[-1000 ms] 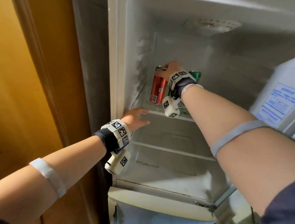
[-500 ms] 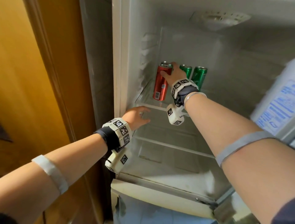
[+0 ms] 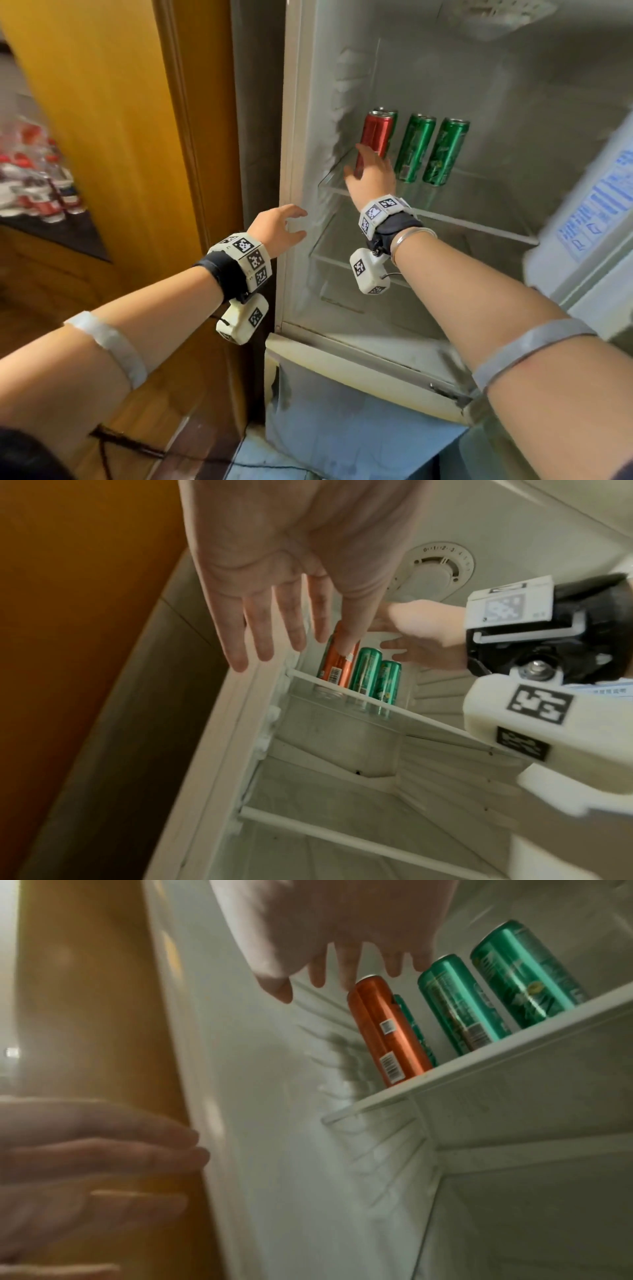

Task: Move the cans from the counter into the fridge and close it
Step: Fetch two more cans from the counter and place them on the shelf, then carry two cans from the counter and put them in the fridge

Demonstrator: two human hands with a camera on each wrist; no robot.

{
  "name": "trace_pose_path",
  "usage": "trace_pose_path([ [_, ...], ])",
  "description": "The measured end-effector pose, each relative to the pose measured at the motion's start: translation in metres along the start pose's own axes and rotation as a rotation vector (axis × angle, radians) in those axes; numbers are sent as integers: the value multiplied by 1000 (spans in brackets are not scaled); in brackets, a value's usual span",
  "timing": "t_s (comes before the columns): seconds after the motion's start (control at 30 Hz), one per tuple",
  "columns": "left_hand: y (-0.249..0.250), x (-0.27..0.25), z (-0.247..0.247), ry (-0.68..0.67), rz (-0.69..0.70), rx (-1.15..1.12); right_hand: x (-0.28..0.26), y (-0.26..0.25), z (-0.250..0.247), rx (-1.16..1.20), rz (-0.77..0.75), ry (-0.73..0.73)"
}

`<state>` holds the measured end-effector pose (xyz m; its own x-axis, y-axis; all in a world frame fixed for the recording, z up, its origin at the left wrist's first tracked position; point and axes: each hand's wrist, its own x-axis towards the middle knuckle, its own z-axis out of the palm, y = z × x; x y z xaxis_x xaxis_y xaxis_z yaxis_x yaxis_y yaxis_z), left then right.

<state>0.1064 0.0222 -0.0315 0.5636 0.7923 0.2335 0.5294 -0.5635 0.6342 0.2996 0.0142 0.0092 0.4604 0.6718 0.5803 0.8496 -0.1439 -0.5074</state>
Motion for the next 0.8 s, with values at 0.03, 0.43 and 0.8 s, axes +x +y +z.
trace_pose_path([
  [0.03, -4, -10, -4, 8, -11, 10, -13, -8, 2, 16, -10, -2],
  [0.43, -73, -188, -65, 103, -249, 135, -184, -130, 56, 200, -130, -433],
  [0.8, -89, -328, -95, 352, -635, 168, -289, -230, 86, 389, -433, -693],
])
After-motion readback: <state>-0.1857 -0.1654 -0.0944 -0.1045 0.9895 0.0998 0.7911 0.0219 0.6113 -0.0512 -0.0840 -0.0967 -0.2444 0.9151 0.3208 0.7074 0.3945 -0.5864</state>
